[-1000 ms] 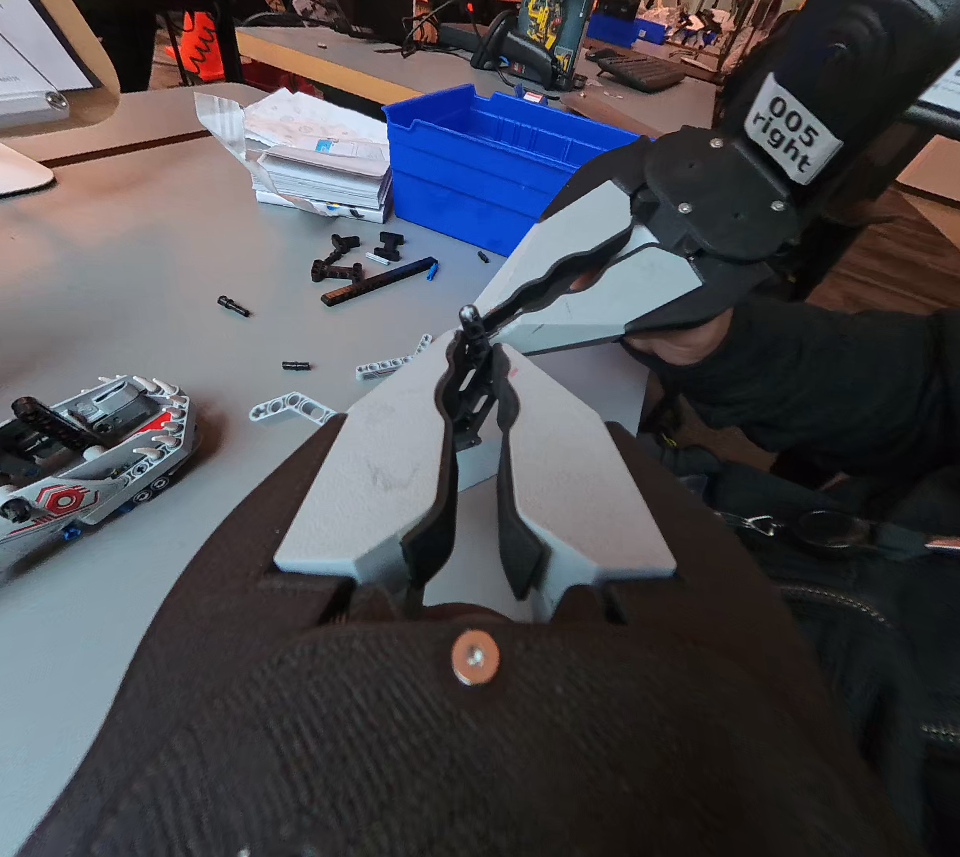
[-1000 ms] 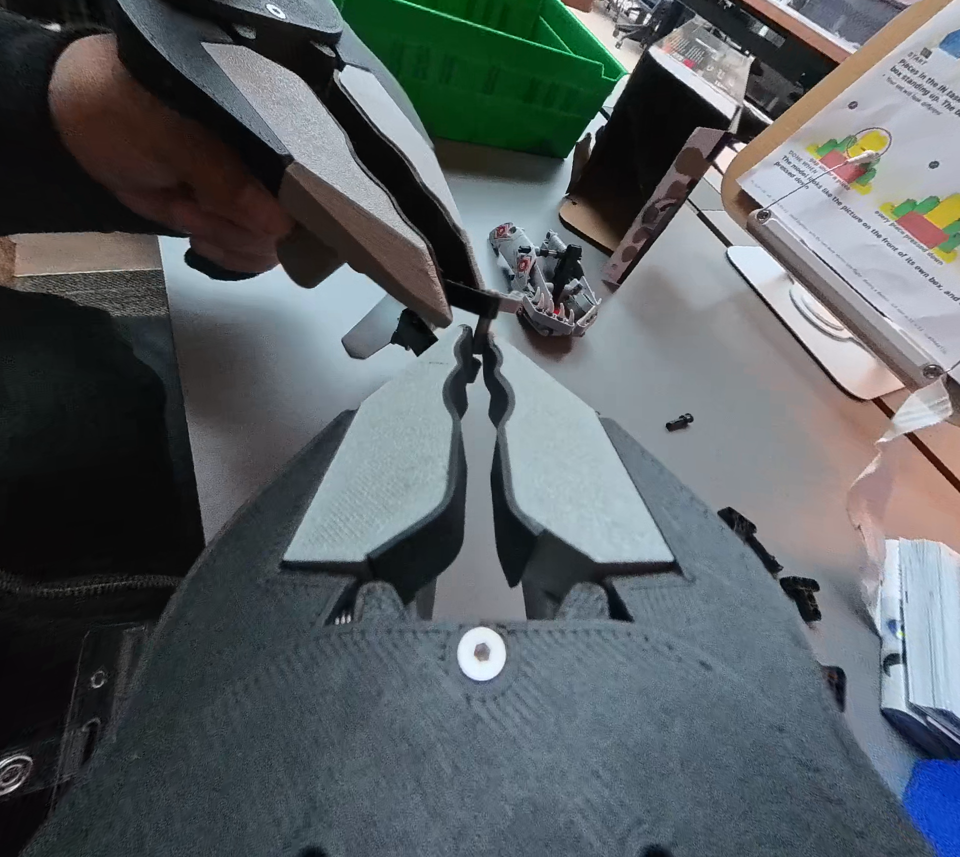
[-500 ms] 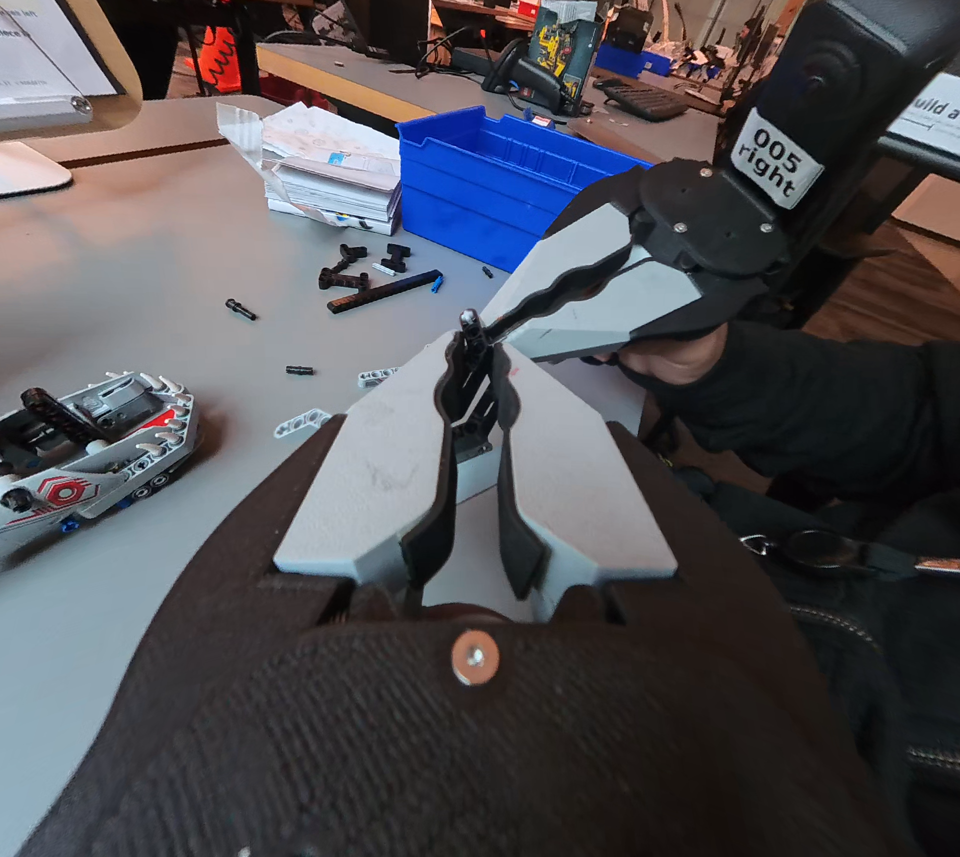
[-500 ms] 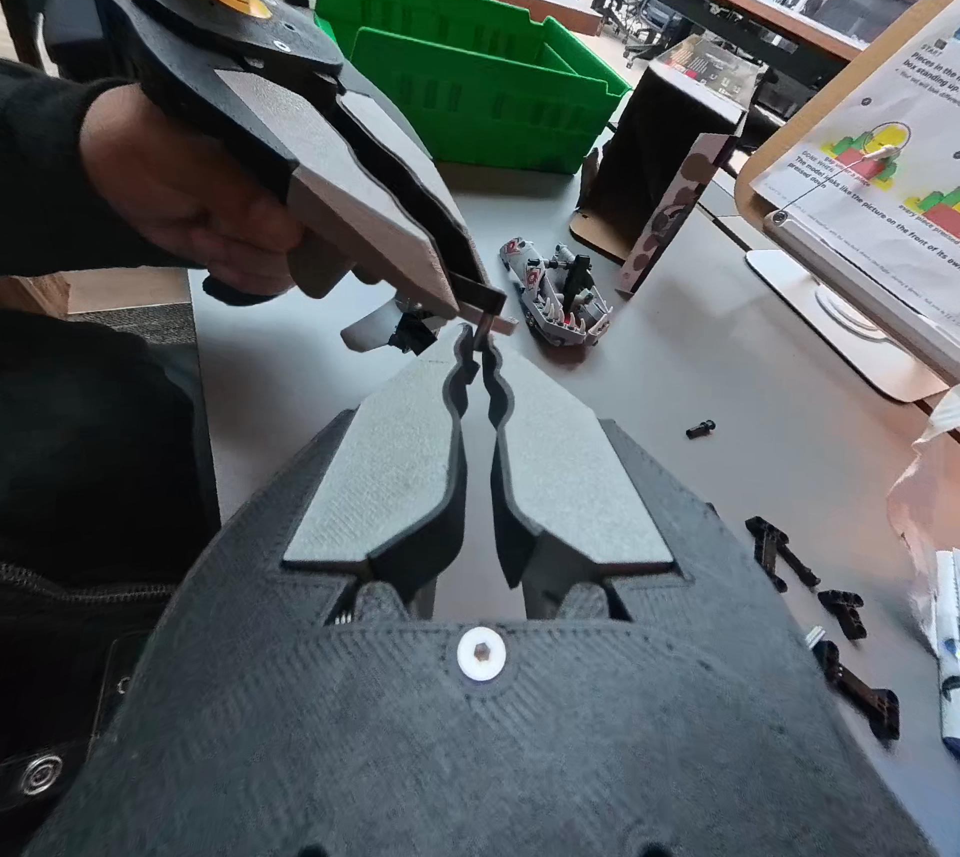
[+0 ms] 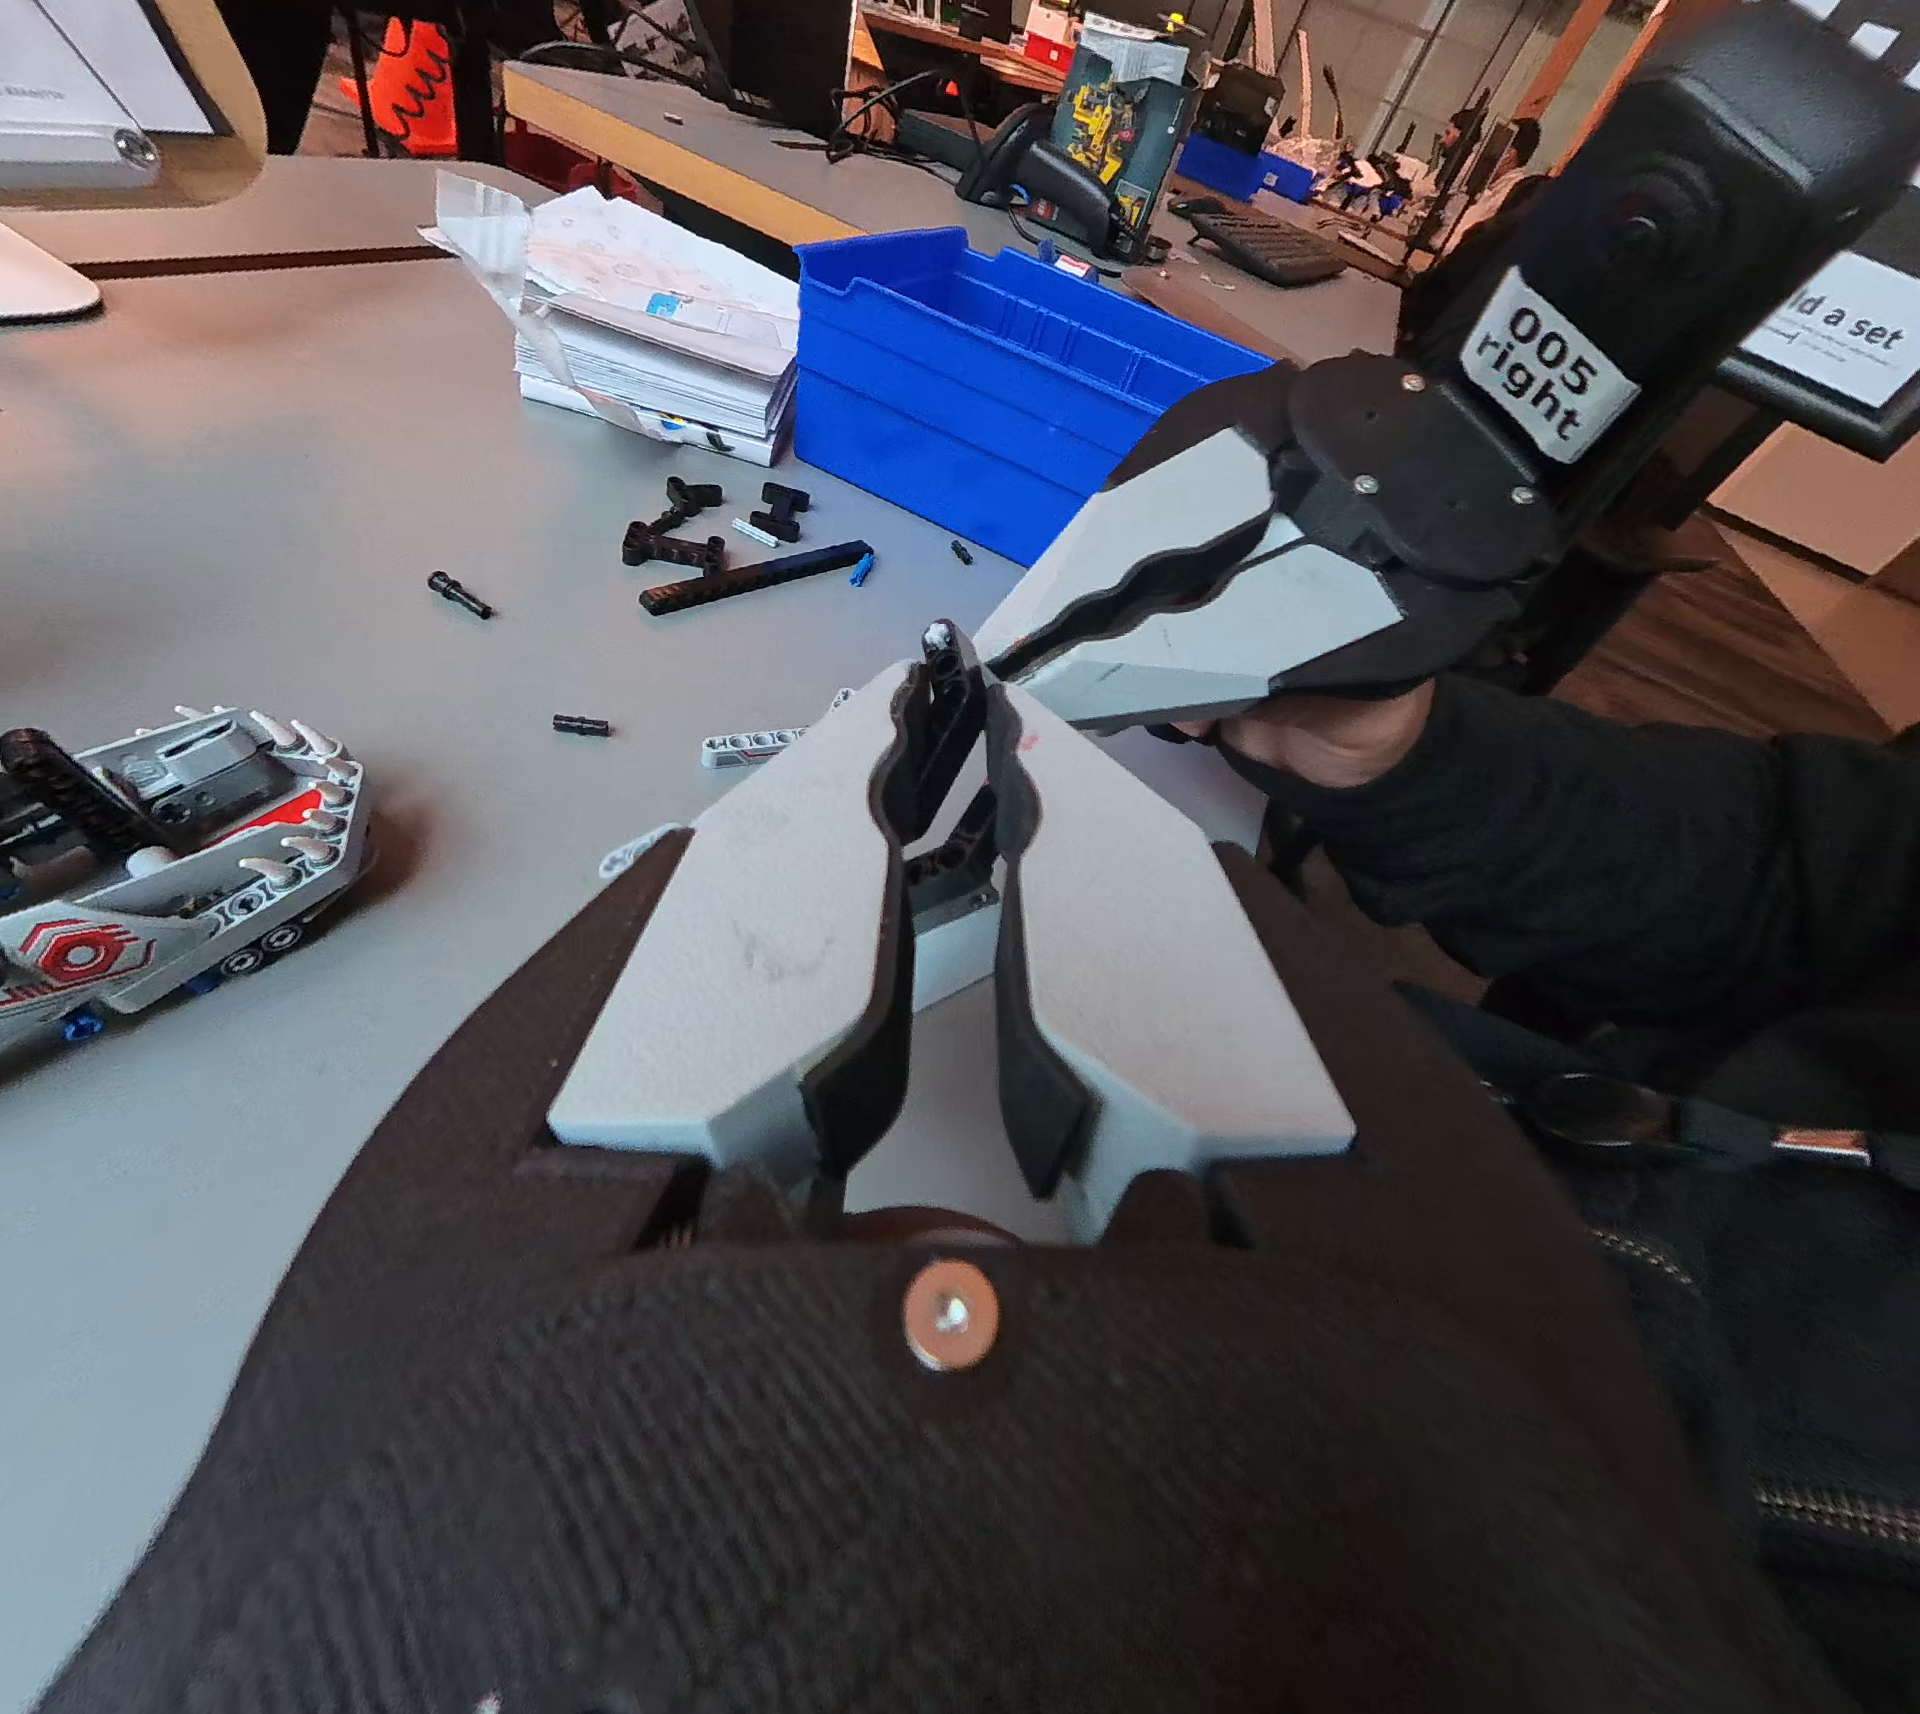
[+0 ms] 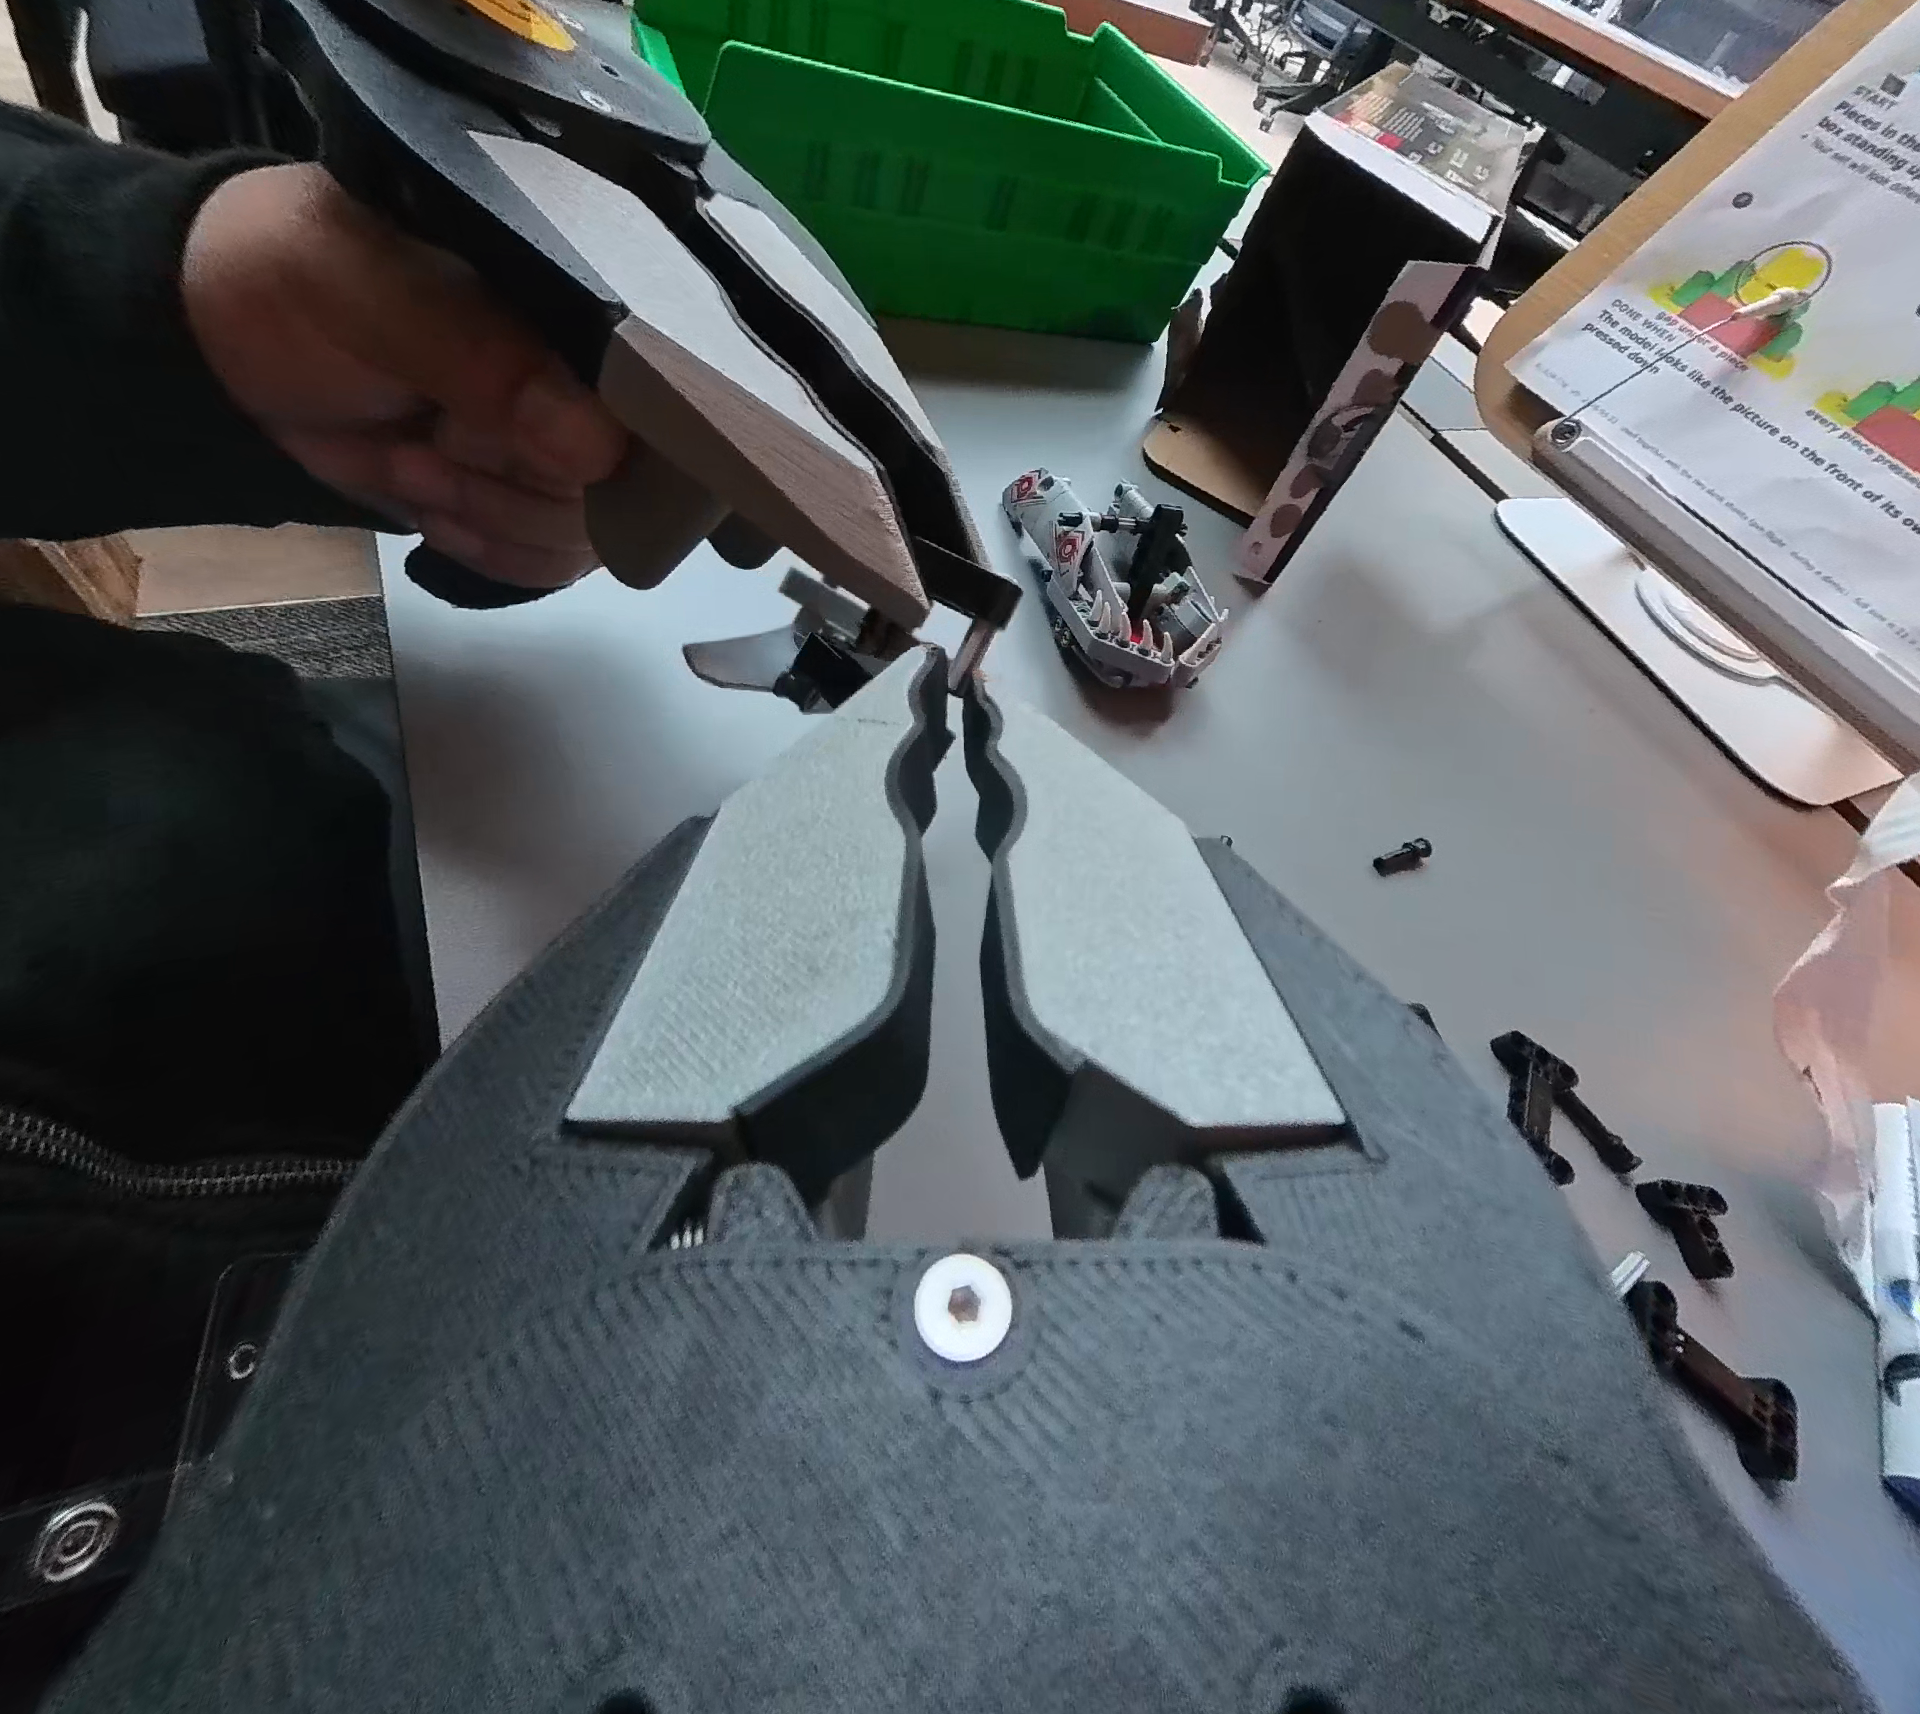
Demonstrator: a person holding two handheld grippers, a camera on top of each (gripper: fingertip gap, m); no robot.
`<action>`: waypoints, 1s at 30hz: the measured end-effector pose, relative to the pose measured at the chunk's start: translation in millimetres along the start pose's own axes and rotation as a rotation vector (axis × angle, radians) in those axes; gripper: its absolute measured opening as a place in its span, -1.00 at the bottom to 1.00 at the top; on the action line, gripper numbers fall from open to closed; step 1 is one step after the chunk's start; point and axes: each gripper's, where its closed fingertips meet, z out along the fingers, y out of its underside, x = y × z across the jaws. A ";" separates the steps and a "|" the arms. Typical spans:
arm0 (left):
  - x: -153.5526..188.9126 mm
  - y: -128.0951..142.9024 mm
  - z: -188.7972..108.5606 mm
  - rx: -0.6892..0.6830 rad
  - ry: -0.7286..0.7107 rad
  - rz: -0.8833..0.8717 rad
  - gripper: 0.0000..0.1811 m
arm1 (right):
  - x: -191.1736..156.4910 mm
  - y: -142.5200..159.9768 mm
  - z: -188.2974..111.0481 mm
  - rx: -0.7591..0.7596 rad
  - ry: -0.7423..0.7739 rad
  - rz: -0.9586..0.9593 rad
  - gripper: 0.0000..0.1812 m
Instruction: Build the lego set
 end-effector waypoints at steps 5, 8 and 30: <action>1.4 1.5 3.2 0.003 0.014 -0.001 -0.92 | 3.8 -2.5 -0.1 0.034 -0.043 0.132 -0.97; -3.1 9.1 7.3 -0.008 -0.020 0.007 -0.93 | 8.1 6.1 4.0 -0.040 0.007 0.103 -0.93; -8.9 15.8 11.8 -0.028 -0.098 0.078 -0.90 | 13.5 13.0 3.8 -0.151 0.045 0.079 -0.90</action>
